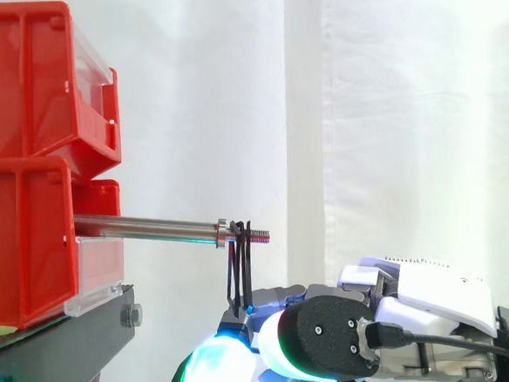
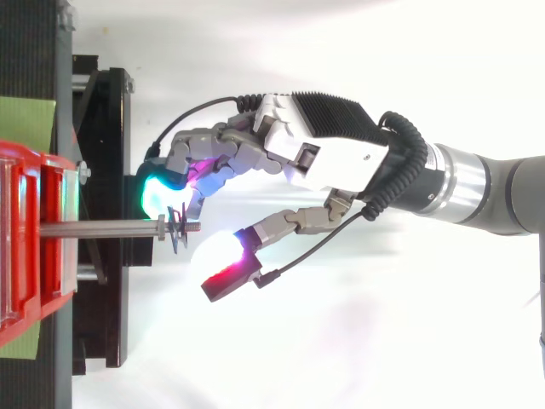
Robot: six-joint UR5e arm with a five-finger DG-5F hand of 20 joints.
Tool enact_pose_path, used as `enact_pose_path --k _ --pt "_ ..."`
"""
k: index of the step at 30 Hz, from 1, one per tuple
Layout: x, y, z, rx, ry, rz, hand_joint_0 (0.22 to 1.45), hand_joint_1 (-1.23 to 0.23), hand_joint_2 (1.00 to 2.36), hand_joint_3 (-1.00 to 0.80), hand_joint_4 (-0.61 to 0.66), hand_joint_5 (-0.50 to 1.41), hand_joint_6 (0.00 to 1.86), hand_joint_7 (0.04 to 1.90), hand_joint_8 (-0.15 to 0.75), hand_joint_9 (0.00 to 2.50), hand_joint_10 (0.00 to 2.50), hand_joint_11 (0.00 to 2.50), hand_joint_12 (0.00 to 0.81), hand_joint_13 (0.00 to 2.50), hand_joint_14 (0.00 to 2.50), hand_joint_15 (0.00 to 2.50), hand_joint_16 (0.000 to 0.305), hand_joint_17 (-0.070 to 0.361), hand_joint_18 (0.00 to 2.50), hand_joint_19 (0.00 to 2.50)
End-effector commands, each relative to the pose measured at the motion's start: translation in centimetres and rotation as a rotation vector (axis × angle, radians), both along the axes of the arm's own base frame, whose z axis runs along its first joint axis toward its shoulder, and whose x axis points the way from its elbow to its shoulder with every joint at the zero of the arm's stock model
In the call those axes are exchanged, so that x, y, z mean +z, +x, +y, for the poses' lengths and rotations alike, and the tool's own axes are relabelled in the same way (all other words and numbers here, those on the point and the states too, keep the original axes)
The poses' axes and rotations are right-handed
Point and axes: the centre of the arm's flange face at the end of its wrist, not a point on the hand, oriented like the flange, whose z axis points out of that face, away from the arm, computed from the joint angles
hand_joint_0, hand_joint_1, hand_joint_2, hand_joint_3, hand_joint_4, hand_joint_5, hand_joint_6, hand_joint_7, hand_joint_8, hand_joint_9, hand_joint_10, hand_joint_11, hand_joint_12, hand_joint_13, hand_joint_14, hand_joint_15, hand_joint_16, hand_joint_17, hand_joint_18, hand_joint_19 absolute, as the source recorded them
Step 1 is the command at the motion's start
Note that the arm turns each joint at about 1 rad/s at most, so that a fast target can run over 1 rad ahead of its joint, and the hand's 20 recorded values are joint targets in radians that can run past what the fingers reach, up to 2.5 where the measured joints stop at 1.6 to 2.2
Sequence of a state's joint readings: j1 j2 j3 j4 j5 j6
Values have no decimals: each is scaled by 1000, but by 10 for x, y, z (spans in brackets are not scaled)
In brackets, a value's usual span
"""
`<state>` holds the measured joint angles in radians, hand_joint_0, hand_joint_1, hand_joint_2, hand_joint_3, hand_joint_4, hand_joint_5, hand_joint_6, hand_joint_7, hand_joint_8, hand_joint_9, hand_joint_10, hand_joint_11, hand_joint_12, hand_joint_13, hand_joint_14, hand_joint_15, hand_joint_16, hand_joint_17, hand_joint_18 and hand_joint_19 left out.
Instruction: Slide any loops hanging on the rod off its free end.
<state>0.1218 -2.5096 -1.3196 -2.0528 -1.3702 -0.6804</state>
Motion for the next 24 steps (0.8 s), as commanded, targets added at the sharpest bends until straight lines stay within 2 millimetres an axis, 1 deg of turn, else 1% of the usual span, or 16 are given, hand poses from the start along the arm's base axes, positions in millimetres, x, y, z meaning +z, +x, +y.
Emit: enact_pose_path --k 1,8,12,15,17,22,24 --pt "0 0 -3 9 3 -2 484 -562 1000 -500 296 -113 503 1092 309 1014 14 676 345 922 15 443 59 133 790 543" --pt "1 -1 -11 11 -1 -7 479 -545 1000 -500 325 -113 503 1067 311 1006 14 664 348 915 15 443 60 134 782 542" --pt "3 0 -18 16 -6 -22 524 -536 1000 -500 305 -110 503 1074 302 1012 15 671 332 914 16 454 56 126 767 557" --pt "7 1 -22 24 -12 -33 532 -535 1001 -484 306 -108 503 1080 303 1018 13 678 330 917 16 455 56 126 773 558" --pt "9 3 -21 28 -14 -39 534 -532 1001 -482 305 -108 503 1080 302 1016 16 683 331 920 16 453 56 125 779 560" --pt "32 17 -22 51 -24 -85 536 -530 1001 -481 299 -107 503 1088 304 1021 13 676 330 920 15 454 55 124 784 567" --pt "34 18 -23 50 -25 -88 538 -536 1002 -472 299 -106 503 1099 305 1020 15 680 330 924 16 456 55 123 787 559"
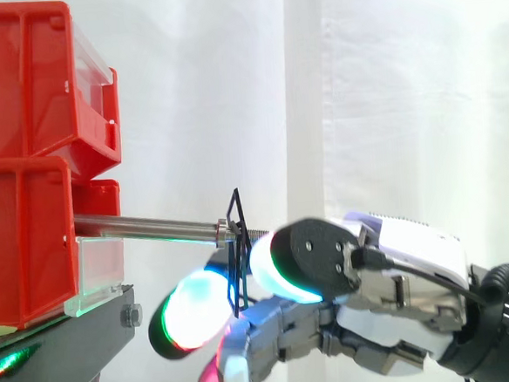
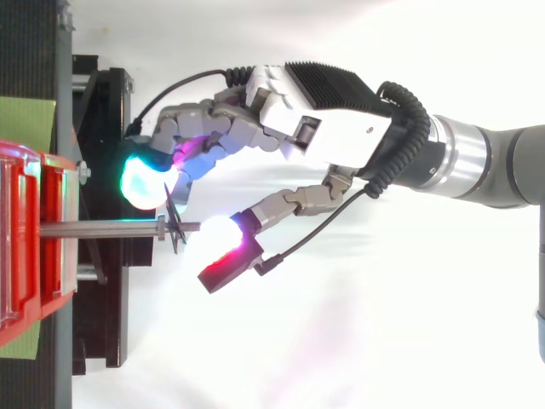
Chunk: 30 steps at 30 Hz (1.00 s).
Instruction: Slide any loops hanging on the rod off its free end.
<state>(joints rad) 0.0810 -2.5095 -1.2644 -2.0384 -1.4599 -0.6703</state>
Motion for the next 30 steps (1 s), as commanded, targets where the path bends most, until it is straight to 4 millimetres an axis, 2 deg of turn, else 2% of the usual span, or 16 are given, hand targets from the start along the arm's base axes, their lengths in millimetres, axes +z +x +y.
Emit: enact_pose_path --k 1,14,18,30 --pt "7 4 -1 6 -3 -14 541 -540 1002 -472 297 -105 503 1105 302 1020 15 686 328 924 17 454 55 123 787 560" --pt "4 3 1 1 -6 9 581 -618 1008 -393 243 -98 502 1196 294 1018 14 693 321 932 18 461 52 118 795 557" --pt "-1 2 2 3 -5 38 596 -652 1012 -331 179 -92 500 1323 298 1014 15 690 319 935 16 454 52 117 801 564" --pt "-1 1 2 6 -7 43 605 -693 1015 -262 165 -166 747 989 293 986 15 722 320 942 16 455 52 118 819 552"
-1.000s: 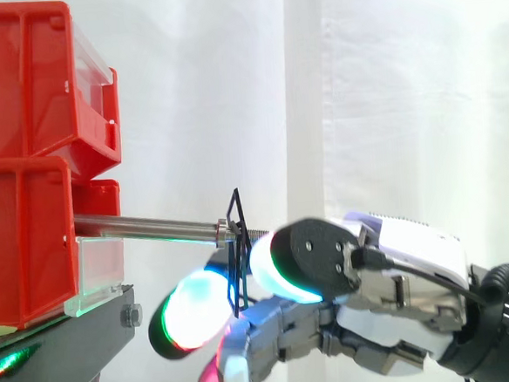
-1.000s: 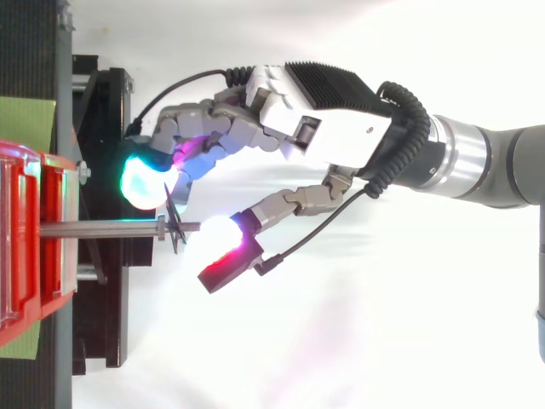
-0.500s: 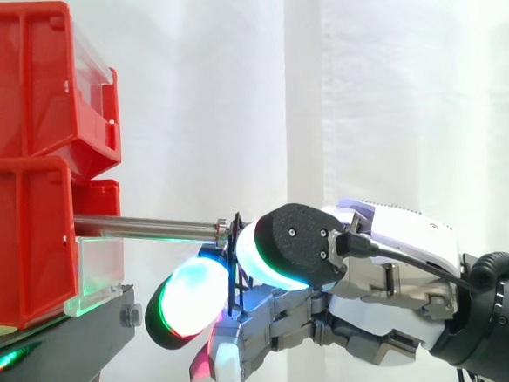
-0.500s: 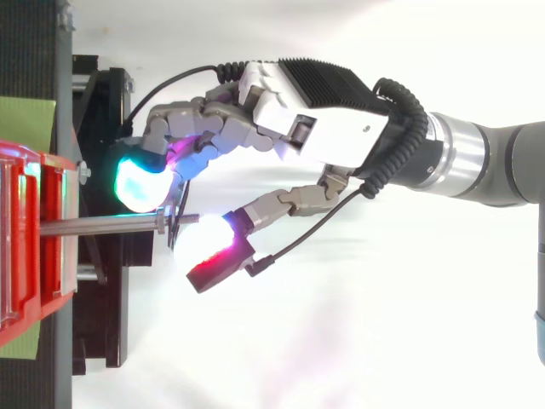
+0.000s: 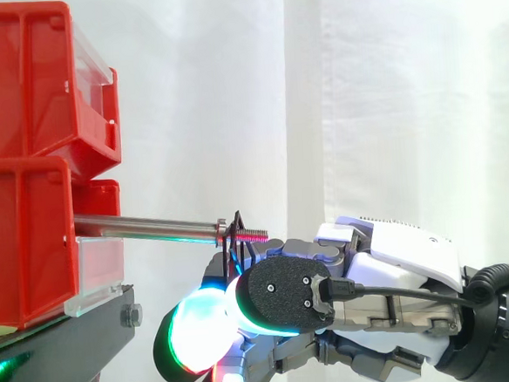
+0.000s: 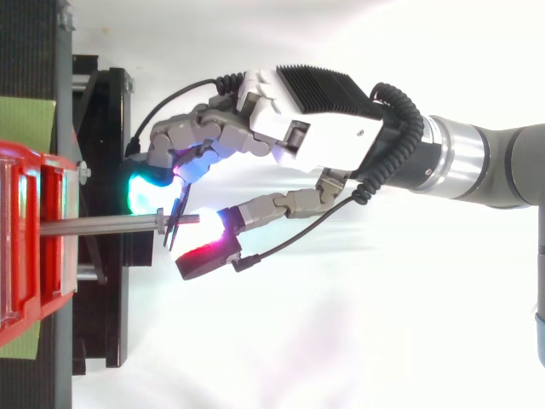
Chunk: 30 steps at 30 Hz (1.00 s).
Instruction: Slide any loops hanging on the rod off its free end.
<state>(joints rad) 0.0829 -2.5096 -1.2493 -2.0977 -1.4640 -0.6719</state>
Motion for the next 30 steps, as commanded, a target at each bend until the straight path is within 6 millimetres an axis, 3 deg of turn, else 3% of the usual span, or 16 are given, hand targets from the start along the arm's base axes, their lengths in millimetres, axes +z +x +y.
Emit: enact_pose_path --k 1,6,10,16,19,25,30 --pt "1 0 2 5 -1 -3 605 -694 1014 -262 165 -170 761 969 296 985 14 722 319 942 16 450 52 118 818 550" --pt "1 0 1 6 -1 -5 565 -682 1009 -363 191 -164 727 959 298 975 15 719 325 938 17 457 54 121 820 555" --pt "1 0 1 6 0 -6 479 -634 1000 -500 228 -133 583 1131 312 965 13 706 349 931 15 447 59 134 828 544" --pt "1 0 0 4 0 -6 486 -515 1000 -500 257 -107 501 1228 308 956 11 687 345 904 15 455 59 133 794 567" --pt "1 0 -1 3 0 -6 537 -458 1007 -391 250 -102 503 1175 287 948 16 643 329 882 16 472 56 125 730 601" --pt "0 0 -1 13 8 -1 574 -543 1010 -261 275 -91 502 1197 317 999 12 647 352 916 15 457 60 136 778 573" --pt "-1 -1 -3 37 18 1 577 -577 1011 -270 253 -88 502 1243 319 1008 12 658 349 922 15 451 60 134 794 565"
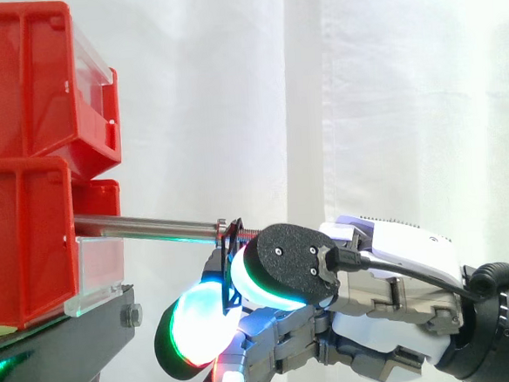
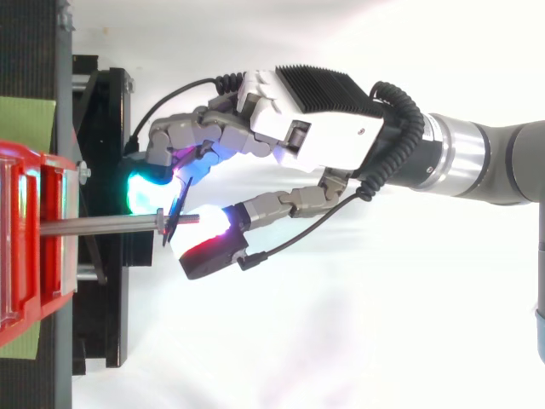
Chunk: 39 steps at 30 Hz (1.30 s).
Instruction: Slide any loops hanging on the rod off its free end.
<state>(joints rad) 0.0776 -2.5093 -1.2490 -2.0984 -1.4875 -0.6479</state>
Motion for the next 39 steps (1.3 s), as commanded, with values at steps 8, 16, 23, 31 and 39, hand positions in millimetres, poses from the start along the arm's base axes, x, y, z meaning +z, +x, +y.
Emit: enact_pose_path --k 8,16,23,31,39 --pt "3 -1 -8 10 16 -4 542 -588 1007 -405 228 -91 502 1258 303 995 16 668 331 912 17 459 55 124 787 584" --pt "17 -2 -15 26 2 -20 556 -593 1009 -383 224 -85 501 1281 298 1003 15 669 326 923 18 463 54 122 793 571" --pt "17 -2 -15 27 0 -20 584 -660 1014 -290 171 -97 568 1280 298 1006 13 679 323 927 18 459 53 120 805 566" --pt "17 -2 -15 26 1 -20 587 -704 1015 -213 162 -154 753 1045 306 986 14 700 335 943 15 451 56 126 836 548" --pt "14 -3 -15 26 0 2 590 -724 1013 -65 84 -176 874 896 330 1008 12 700 356 970 15 427 62 139 902 509"
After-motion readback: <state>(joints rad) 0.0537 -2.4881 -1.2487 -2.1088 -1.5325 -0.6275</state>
